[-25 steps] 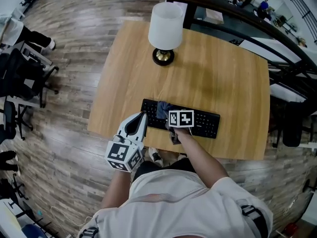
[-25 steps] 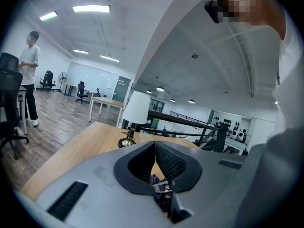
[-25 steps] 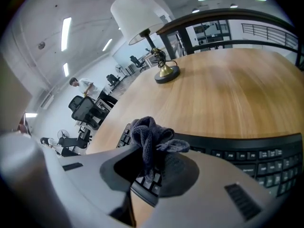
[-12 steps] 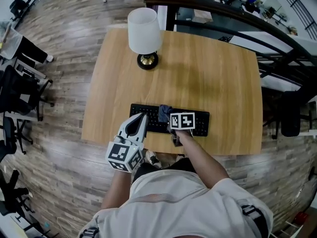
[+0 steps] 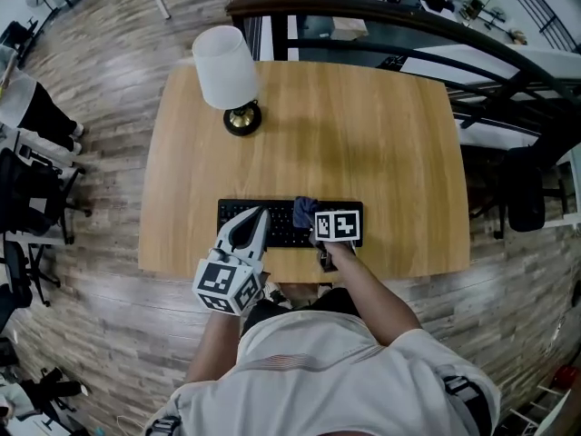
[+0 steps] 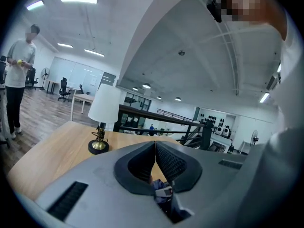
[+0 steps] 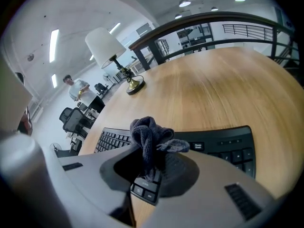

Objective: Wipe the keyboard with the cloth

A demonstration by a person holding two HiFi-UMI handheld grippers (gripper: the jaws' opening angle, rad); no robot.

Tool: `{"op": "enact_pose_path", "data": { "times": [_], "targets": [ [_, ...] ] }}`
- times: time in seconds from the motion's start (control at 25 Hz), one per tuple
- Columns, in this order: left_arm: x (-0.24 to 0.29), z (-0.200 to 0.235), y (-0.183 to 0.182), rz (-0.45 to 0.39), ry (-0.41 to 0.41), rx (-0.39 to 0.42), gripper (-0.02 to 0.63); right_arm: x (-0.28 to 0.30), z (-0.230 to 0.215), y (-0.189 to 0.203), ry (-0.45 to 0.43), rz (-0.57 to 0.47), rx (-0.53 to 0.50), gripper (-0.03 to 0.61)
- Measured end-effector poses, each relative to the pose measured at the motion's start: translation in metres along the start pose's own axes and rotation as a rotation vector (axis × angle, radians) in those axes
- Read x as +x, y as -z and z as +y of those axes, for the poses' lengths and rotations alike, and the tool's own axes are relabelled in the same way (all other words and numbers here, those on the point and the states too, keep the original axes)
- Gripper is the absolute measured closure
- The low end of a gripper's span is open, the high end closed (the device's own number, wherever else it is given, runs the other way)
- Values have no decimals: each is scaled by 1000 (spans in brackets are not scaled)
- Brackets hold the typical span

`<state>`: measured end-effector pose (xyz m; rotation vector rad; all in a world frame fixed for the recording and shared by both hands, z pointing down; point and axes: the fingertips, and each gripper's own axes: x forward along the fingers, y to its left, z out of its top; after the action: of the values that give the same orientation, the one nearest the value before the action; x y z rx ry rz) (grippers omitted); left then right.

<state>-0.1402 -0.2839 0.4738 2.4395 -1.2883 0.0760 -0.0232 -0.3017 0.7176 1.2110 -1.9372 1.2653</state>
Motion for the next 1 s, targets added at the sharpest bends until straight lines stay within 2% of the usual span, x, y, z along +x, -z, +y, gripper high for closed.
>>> {"op": "enact_pose_path", "data": {
  "times": [1.0],
  "targets": [
    [77, -89, 8, 47, 177, 32, 598, -93, -143, 20, 130, -97, 164, 442]
  ]
}}
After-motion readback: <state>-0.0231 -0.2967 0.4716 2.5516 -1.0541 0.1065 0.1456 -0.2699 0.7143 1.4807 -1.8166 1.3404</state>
